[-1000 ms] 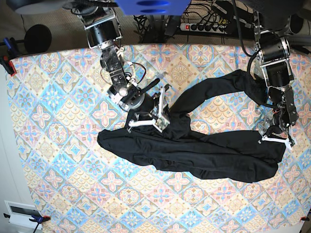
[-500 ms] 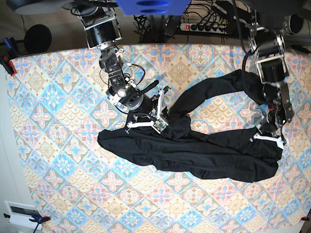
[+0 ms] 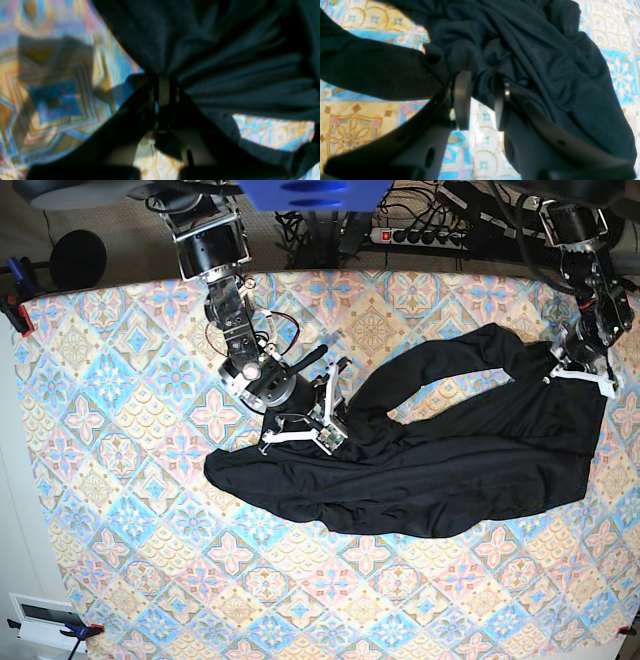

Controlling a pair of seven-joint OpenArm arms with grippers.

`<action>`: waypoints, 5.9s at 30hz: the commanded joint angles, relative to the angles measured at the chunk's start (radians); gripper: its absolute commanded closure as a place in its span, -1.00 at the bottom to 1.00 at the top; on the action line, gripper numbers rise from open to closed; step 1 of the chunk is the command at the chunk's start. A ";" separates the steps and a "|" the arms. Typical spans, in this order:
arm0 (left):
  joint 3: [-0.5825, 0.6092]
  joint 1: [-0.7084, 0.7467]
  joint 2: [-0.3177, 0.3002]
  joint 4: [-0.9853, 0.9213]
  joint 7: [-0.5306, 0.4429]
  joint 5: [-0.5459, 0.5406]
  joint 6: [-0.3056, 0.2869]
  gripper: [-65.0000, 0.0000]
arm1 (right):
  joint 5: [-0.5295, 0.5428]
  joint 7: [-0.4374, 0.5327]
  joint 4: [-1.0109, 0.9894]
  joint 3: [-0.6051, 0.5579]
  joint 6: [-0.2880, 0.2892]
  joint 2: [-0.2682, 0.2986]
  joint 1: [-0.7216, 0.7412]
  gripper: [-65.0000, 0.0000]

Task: Layout the t-shirt on the table in an organized manner, then fold the t-shirt properly
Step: 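Drag the shirt end with the left gripper toward the table edge, then pull the shirt with the right gripper away from the left gripper to spread it, then regrasp the shirt edge with the left gripper and pull it taut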

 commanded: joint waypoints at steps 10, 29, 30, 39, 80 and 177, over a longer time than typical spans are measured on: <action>0.014 0.021 -0.089 0.130 0.146 -0.095 -0.002 0.68 | 0.009 -0.029 0.004 0.004 -0.002 -0.006 0.023 0.52; -0.044 0.016 -0.068 0.124 0.132 -0.091 -0.004 0.44 | 0.077 -0.133 0.001 0.231 -0.002 0.086 0.052 0.41; -0.044 0.016 -0.068 0.124 0.132 -0.091 -0.004 0.44 | 0.086 -0.138 -0.002 0.231 -0.002 0.086 0.054 0.36; -0.042 0.016 -0.068 0.124 0.132 -0.095 -0.005 0.44 | 0.092 -0.141 -0.011 0.229 -0.002 0.083 0.054 0.28; 0.014 -0.111 -0.071 0.030 0.130 -0.041 -0.005 0.44 | 0.094 -0.141 0.246 0.496 0.000 0.172 -0.208 1.00; 0.412 0.455 -0.490 0.555 0.017 0.006 -0.257 0.93 | 0.089 -0.142 0.222 0.599 -0.002 0.278 -0.320 1.00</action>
